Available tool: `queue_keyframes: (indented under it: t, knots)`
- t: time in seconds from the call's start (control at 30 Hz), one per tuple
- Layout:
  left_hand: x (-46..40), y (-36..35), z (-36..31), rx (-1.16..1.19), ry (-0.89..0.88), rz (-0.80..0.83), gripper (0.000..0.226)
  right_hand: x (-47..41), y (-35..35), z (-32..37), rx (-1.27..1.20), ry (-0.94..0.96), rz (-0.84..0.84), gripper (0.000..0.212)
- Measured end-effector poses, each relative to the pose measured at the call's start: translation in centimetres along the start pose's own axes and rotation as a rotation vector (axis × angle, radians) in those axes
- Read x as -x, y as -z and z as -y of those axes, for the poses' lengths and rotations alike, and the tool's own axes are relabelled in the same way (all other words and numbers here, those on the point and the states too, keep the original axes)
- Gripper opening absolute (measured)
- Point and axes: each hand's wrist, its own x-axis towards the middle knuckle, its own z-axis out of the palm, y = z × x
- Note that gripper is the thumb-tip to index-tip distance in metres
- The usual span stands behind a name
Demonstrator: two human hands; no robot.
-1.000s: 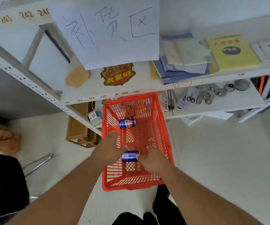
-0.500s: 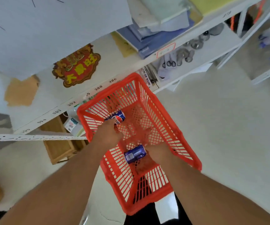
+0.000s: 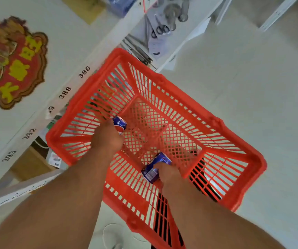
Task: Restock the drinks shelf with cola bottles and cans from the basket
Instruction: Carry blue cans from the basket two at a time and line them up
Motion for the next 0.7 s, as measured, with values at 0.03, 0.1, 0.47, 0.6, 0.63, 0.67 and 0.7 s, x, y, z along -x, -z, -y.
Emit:
queue_keyframes:
  t: [0.03, 0.1, 0.47, 0.6, 0.63, 0.67, 0.7]
  knots:
    - [-0.3, -0.2, -0.2, -0.019, 0.004, 0.000, 0.065, 0.1, -0.1, 0.0, -0.047, -0.016, -0.003, 0.062]
    - [-0.9, -0.6, -0.6, -0.068, 0.013, -0.001, 0.071, 1.8, -0.1, 0.5, -0.153, -0.041, -0.002, 0.064]
    - [-3.2, -3.7, 0.0, -0.351, -0.081, -0.049, 0.081, 0.8, -1.9, -0.2, -0.240, 0.008, -0.080, 0.067]
    - [-2.7, -3.1, -0.1, -0.264, -0.101, -0.005, 0.087, 1.8, -0.8, -0.2, -0.184, 0.122, -0.063, 0.045]
    - [-2.2, -2.7, -0.2, -0.179, -0.099, 0.014, 0.088, 2.4, -0.4, -0.1, -0.174, 0.172, -0.043, 0.046]
    - [-1.5, -2.0, -0.3, -0.083, -0.096, 0.036, 0.089, 3.2, 0.2, 0.1, -0.165, 0.223, -0.015, 0.046]
    - [-0.6, -1.1, -0.5, 0.007, -0.102, 0.055, 0.087, 4.4, 0.8, 0.5, -0.153, 0.271, 0.020, 0.042]
